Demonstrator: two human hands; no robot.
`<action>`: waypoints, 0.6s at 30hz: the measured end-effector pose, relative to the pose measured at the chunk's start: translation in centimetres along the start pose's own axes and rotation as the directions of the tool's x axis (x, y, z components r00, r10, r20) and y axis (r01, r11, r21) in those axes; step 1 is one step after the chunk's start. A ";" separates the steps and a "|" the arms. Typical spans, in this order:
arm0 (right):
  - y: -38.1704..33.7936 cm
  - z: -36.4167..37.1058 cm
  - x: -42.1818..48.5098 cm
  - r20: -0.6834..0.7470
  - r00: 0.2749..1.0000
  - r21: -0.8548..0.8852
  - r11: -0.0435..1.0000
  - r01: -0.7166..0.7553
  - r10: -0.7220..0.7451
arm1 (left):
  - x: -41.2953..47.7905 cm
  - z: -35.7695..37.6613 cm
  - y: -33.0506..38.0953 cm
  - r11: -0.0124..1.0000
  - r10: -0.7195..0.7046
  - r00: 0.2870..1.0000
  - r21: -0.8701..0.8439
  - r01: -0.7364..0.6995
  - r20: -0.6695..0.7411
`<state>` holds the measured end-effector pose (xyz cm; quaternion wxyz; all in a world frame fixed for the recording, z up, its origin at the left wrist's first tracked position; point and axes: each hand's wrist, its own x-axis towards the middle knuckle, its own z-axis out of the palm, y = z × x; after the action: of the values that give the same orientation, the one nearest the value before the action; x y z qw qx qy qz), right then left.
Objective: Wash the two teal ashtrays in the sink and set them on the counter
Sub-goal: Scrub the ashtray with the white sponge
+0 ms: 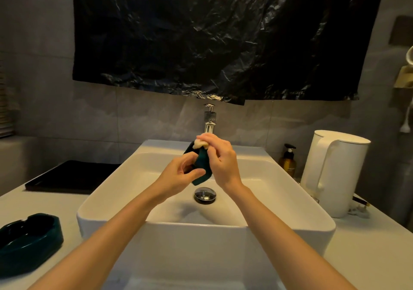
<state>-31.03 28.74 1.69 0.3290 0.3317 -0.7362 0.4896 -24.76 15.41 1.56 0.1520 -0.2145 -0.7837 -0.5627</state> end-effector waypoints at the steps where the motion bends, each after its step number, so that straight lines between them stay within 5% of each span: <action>1: -0.3 0.0 0.3 -0.002 0.992 0.116 0.986 -0.121 0.122 | -0.1 0.2 -0.1 0.999 0.010 1.000 0.038 -0.010 0.010; 6: -0.7 -0.5 1.0 0.276 0.748 0.417 0.626 -0.659 0.604 | -0.1 0.3 -0.1 0.998 0.013 1.000 0.065 -0.014 0.018; 10: -1.2 -1.8 0.8 0.601 0.519 0.446 0.284 -0.849 0.608 | 0.1 0.4 0.1 0.998 0.033 0.999 0.044 -0.034 0.024; 14: -1.1 -2.6 0.6 0.689 0.479 0.475 0.160 -0.865 0.544 | 0.0 0.6 0.3 0.999 0.018 0.999 0.030 -0.019 0.029; 18: -1.0 -2.0 0.6 0.616 0.513 0.482 0.229 -0.845 0.598 | 0.2 0.4 0.4 0.999 -0.034 0.999 0.036 0.033 0.034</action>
<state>-30.23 30.26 3.30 -0.2237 0.1181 -0.5728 0.7797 -24.75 15.91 1.91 0.1328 -0.2084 -0.7996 -0.5474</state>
